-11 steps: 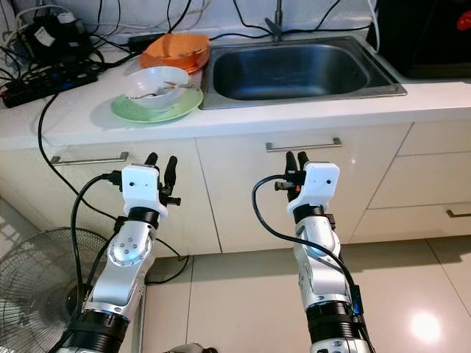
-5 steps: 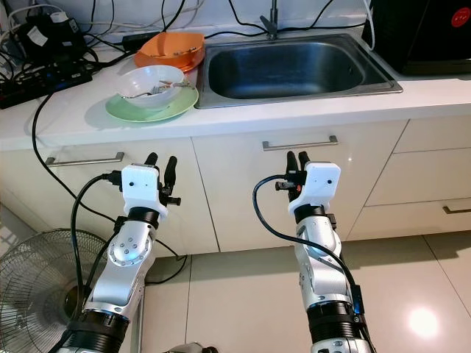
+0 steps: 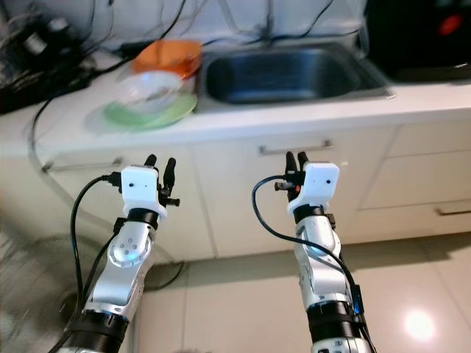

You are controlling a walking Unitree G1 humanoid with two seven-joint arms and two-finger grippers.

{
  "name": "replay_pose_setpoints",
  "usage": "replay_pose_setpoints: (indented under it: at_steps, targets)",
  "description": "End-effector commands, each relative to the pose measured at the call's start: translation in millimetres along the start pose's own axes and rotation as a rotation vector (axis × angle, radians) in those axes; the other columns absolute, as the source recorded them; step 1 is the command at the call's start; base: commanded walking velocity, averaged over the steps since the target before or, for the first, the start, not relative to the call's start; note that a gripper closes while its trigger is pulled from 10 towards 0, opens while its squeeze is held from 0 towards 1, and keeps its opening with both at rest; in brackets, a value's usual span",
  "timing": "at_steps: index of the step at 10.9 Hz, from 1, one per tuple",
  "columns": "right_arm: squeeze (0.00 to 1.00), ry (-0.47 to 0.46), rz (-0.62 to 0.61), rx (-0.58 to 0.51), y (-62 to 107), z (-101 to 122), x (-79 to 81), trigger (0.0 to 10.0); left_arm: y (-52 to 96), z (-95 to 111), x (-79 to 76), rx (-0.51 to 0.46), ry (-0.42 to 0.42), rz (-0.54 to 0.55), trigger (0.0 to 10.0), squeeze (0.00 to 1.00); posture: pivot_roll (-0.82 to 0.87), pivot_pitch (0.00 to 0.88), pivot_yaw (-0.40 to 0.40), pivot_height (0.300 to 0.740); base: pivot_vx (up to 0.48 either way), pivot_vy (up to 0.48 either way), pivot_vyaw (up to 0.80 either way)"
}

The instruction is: Kitchen organization

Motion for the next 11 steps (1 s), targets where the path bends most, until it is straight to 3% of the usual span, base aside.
replay_pose_setpoints:
  at_steps: [1, 8, 11]
  targets:
    - [0.00, 0.002, 0.009, -0.017, -3.1, 4.3, 2.0, 10.0, -3.2, 3.2, 3.7, -0.011, -0.003, 0.022, 10.0, 0.00, 0.05, 0.000, 0.081, 0.740, 0.480, 0.000, 0.00]
    - [0.00, 0.003, 0.015, -0.016, -3.1, 3.9, 3.5, 10.0, -1.8, 2.4, 4.6, -0.008, 0.002, 0.030, 10.0, 0.00, 0.05, 0.000, 0.081, 0.740, 0.480, 0.000, 0.00]
    - [0.00, -0.006, 0.019, -0.030, -2.2, 5.6, 5.1, 10.0, -1.1, 2.7, 3.0, -0.011, 0.007, 0.023, 10.0, 0.00, 0.05, 0.000, 0.082, 0.740, 0.480, 0.000, 0.44]
Point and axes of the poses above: a point about 5 cm out from each wrist's last joint towards the gripper, its own y axis pointing back from the gripper into the wrist, its own z axis along the axis of the wrist's last joint, x = y × z, the point moved 3 cm from there along -y, pointing out of the wrist towards the gripper, and after that the axes turned 3 degrees about y, right-handed, at the moved point
